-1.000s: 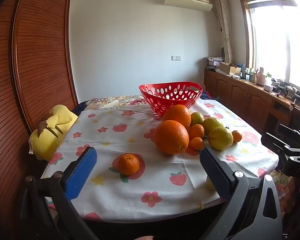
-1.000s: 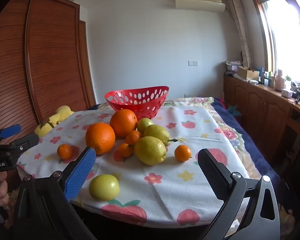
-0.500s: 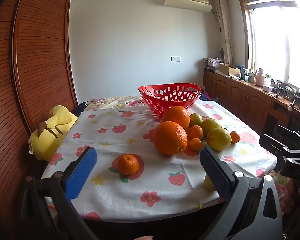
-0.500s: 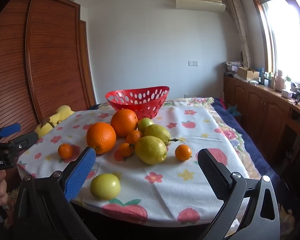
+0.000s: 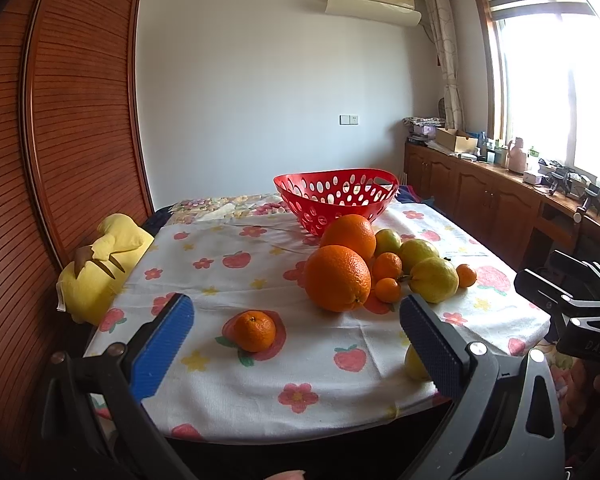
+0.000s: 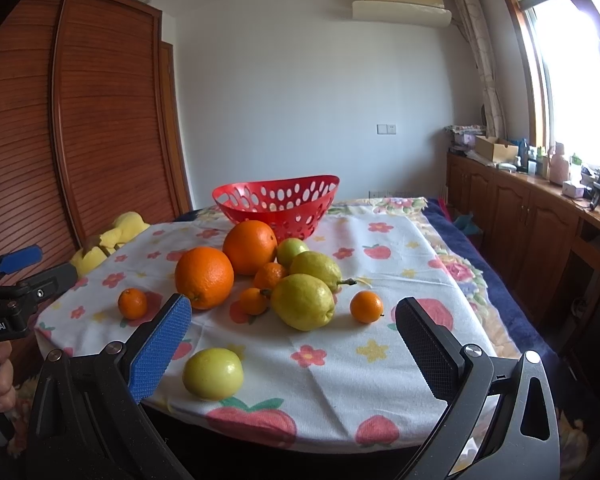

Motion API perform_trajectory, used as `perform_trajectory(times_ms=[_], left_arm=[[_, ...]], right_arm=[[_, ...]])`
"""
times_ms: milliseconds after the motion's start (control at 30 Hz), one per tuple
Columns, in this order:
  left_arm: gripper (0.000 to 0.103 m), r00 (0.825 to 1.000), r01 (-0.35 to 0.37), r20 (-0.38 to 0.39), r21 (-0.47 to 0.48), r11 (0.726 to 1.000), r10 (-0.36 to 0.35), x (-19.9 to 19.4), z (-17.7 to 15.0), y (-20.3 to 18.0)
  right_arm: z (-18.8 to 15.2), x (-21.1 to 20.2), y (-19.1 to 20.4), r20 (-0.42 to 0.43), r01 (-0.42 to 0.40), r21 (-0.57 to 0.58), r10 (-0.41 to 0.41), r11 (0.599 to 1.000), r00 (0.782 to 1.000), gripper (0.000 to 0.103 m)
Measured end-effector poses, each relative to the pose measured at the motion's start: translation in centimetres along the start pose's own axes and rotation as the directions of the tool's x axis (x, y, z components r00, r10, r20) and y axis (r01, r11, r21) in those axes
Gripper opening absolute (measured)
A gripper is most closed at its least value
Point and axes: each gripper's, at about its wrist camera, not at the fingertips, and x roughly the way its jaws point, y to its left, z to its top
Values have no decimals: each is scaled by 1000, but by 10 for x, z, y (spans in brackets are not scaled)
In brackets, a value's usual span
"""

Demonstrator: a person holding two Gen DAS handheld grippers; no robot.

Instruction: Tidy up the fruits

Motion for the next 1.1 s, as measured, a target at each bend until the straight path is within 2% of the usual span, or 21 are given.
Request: perform_trajectory(times_ms=[1100], left_arm=[[103,1000,8,9,-2,1000,-8,-6,8,0]], right_arm=[[3,-4,3,8,2,-6,-2,1000,1000,103]])
